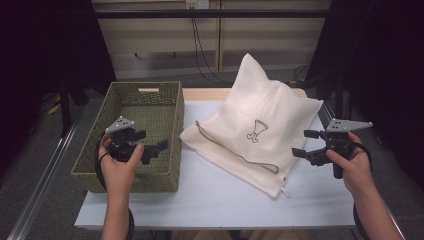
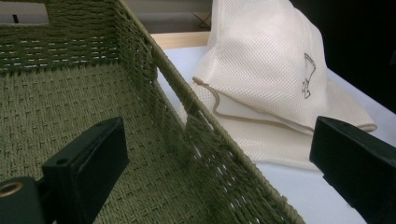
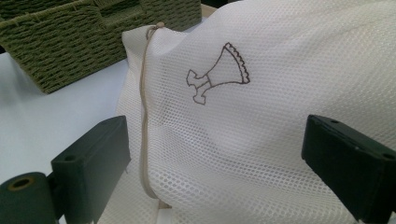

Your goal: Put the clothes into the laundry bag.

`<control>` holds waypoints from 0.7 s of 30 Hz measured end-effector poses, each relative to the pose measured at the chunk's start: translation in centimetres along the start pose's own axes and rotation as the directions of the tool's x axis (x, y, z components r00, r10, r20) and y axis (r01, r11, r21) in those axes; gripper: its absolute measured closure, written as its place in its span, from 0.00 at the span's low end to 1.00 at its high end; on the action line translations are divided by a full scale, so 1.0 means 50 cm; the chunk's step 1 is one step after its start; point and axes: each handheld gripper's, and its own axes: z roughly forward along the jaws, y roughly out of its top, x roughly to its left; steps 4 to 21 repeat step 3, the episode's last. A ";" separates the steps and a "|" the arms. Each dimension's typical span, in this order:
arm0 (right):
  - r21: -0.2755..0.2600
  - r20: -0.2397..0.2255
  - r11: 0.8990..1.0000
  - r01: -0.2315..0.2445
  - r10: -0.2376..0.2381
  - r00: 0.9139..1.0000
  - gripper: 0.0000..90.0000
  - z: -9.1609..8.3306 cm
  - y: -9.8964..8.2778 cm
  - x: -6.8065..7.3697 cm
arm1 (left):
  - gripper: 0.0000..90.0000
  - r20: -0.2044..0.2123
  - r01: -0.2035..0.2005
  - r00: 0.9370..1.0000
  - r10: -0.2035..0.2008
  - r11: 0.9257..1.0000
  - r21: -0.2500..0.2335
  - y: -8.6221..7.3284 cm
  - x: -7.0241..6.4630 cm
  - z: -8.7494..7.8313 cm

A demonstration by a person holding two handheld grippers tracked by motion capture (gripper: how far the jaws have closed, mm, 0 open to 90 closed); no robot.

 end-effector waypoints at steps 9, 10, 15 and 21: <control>0.014 0.000 1.000 0.006 -0.006 1.000 0.08 0.001 -0.002 -0.001 | 0.05 0.022 0.016 1.000 -0.016 1.000 -0.007 -0.002 0.002 0.003; 0.014 0.000 1.000 0.006 -0.006 1.000 0.08 0.001 -0.002 -0.001 | 0.05 0.022 0.016 1.000 -0.016 1.000 -0.007 -0.002 0.002 0.003; 0.014 0.000 1.000 0.006 -0.006 1.000 0.08 0.001 -0.002 -0.001 | 0.05 0.022 0.016 1.000 -0.016 1.000 -0.007 -0.002 0.002 0.003; 0.014 0.000 1.000 0.006 -0.006 1.000 0.08 0.001 -0.002 -0.001 | 0.05 0.022 0.016 1.000 -0.016 1.000 -0.007 -0.002 0.002 0.003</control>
